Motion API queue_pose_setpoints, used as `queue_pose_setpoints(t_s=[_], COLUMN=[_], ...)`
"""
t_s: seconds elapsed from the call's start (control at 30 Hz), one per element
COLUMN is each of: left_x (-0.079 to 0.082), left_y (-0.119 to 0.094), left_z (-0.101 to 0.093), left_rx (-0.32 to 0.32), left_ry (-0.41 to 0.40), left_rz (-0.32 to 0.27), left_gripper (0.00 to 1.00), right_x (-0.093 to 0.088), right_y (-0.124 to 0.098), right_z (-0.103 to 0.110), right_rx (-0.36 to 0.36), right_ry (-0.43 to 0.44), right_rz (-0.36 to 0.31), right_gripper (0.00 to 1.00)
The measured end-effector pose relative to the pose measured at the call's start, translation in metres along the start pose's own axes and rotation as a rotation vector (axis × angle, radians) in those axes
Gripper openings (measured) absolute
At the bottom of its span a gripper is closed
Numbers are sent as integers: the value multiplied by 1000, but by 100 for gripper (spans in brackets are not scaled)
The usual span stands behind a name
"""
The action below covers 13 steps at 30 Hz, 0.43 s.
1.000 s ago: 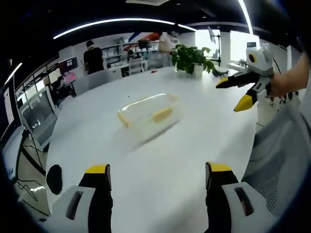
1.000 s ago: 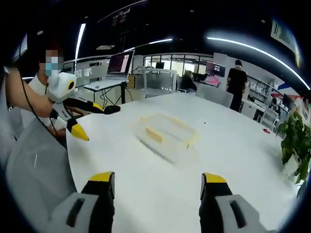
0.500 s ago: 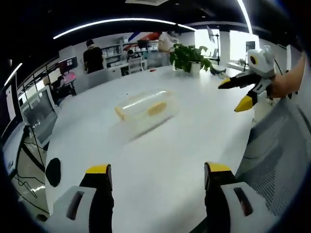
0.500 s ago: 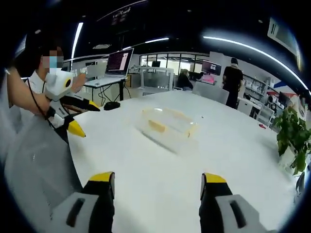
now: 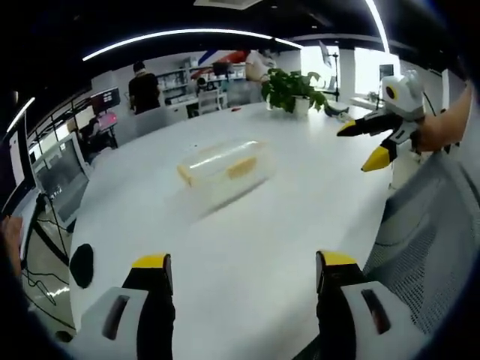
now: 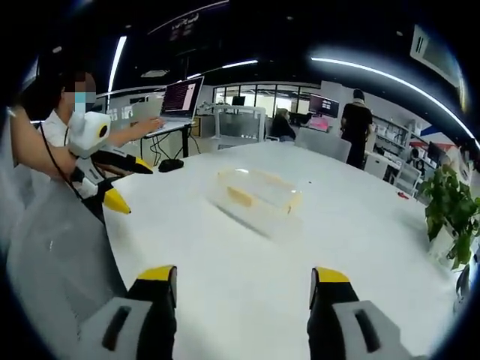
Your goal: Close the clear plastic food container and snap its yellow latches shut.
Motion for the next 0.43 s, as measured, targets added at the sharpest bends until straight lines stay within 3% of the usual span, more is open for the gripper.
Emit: queue_pose_setpoints(t_s=[0.43], left_x=[0], left_y=[0], left_z=[-1], left_rx=[-6], left_ry=[5], left_rz=[0], left_gripper=[77], right_x=[0], right_y=[0], right_z=[0], right_rx=[-3], right_ry=[0], right_rz=[-2], right_gripper=[71])
Point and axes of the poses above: the point that each gripper's makers call its tool centre point, and the gripper's own axes: y roughly forward along the fingers, z roughly to its left, x roughly out of its top, the point moved 4 cm from there along -y, roughly backward along the fingers, and after that the axes turned 5 degrees about z, right-handed, at the moved point
